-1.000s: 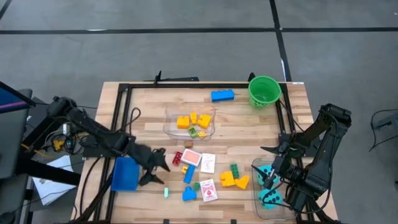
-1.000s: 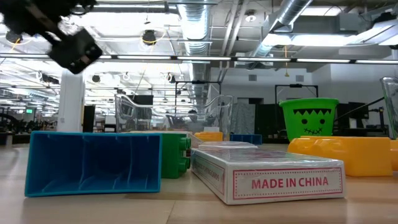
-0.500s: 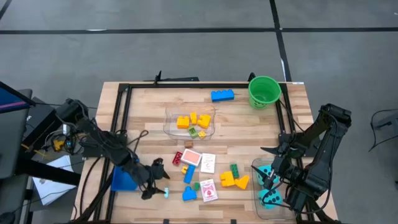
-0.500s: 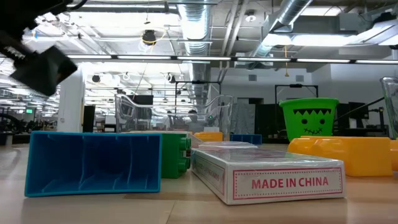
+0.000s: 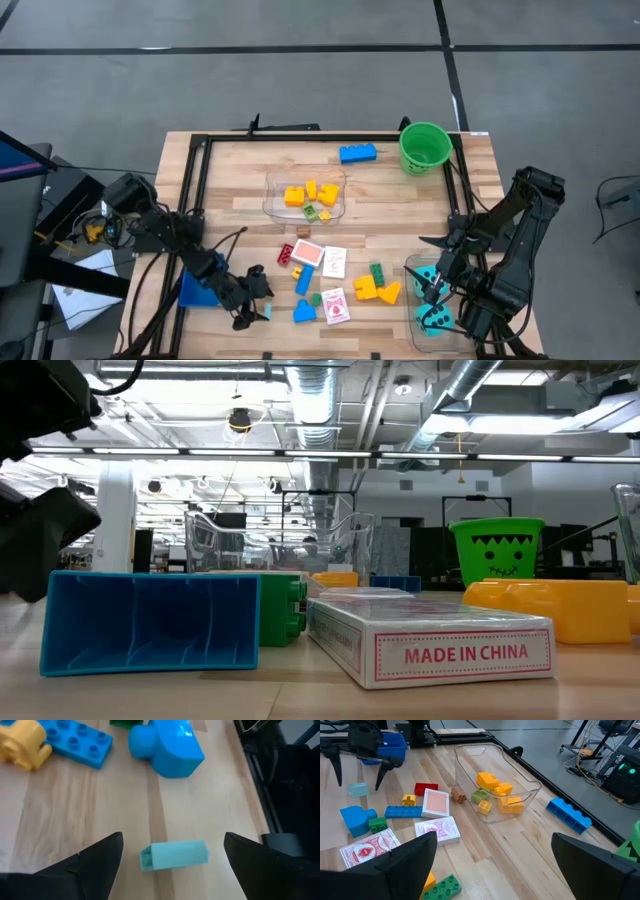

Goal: Pick & Place Toys
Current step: Put the light blue game piece into the top transparent bin

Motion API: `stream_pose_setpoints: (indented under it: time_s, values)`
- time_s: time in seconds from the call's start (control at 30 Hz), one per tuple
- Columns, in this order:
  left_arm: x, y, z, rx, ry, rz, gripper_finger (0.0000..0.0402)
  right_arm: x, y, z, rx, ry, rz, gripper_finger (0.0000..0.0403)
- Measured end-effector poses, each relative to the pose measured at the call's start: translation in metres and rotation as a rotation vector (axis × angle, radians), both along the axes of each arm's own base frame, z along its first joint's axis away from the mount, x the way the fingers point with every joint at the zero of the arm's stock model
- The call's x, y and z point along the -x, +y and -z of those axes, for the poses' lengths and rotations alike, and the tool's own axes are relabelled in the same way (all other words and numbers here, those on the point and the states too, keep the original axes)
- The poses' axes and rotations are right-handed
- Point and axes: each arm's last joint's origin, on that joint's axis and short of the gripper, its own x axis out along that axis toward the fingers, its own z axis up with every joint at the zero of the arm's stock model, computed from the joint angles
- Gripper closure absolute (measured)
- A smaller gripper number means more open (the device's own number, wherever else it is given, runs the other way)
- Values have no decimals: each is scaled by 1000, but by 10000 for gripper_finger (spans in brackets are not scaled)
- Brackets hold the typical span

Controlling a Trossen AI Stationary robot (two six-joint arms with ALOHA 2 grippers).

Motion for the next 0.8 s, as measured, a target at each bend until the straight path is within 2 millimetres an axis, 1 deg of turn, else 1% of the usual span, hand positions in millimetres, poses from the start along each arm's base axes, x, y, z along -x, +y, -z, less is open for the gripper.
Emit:
stream_pose_setpoints:
  time_s: [0.43, 0.63, 0.8]
  values:
    - [1, 0, 3, -12, 5, -19, 61, 0, 0, 0, -3, 5, 1, 19]
    - [-1, -2, 13, -28, 20, -25, 62, 0, 0, 0, -5, 6, 2, 19]
    - [-2, -3, 15, -24, 11, -31, 68, 0, 0, 1, -12, 17, 4, 19]
